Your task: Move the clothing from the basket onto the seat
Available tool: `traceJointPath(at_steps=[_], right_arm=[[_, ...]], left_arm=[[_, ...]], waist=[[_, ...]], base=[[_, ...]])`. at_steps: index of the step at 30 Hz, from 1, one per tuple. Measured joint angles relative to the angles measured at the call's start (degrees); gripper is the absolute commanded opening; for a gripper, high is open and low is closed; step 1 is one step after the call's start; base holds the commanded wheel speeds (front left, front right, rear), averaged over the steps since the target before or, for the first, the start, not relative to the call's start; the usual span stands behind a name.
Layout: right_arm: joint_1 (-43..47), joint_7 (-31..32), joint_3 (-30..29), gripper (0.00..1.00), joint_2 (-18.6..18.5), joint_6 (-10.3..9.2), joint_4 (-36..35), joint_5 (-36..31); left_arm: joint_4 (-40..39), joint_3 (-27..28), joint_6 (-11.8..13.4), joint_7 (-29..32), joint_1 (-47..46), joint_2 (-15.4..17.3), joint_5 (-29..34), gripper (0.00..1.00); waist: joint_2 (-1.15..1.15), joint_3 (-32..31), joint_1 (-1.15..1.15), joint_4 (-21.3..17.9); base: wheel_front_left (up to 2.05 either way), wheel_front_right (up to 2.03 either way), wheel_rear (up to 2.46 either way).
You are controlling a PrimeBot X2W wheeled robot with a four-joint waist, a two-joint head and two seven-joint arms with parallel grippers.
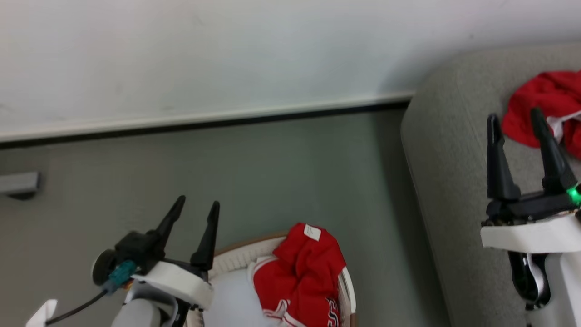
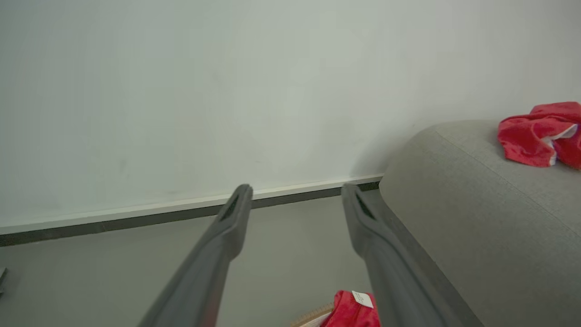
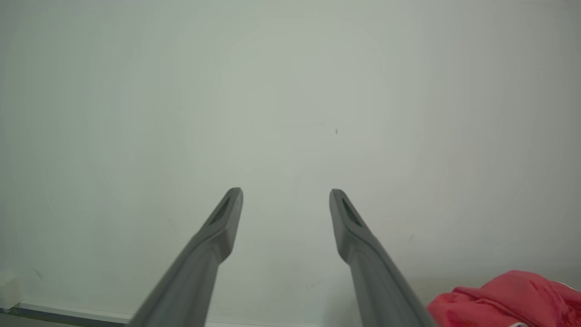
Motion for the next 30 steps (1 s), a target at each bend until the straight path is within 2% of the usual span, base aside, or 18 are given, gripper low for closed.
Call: traceJointPath(at_steps=[9,15,30], right_arm=[[-7.4,0.0,-1.0,1.0,2.0,0.0,-4.4,-1.5],[-11.7,0.0,-1.0,1.0,2.9,0.0,-6.8,-2.0],[-18.5,0.0,-2.3,1.0,4.5,0.0,-13.7,-1.7]], left_arm=[[10.8,-14.8,-0.1,0.3,-8.4,6.3,-3.4,1.0],[18.8,-25.8,-0.1,0.5,-13.5,9.3,-4.6,1.0],[32.8,-44.1,-0.1,1.5,-26.9,16.0,-12.4,1.0]], waist=[[0.0,11.0,0.01,-4.2],[0.0,17.1,0.01,-7.7],[0.0,31.3,0.0,-15.6]], base=[[0.0,0.0,0.0],[0.0,0.0,0.0],[0.0,0.0,0.0]])
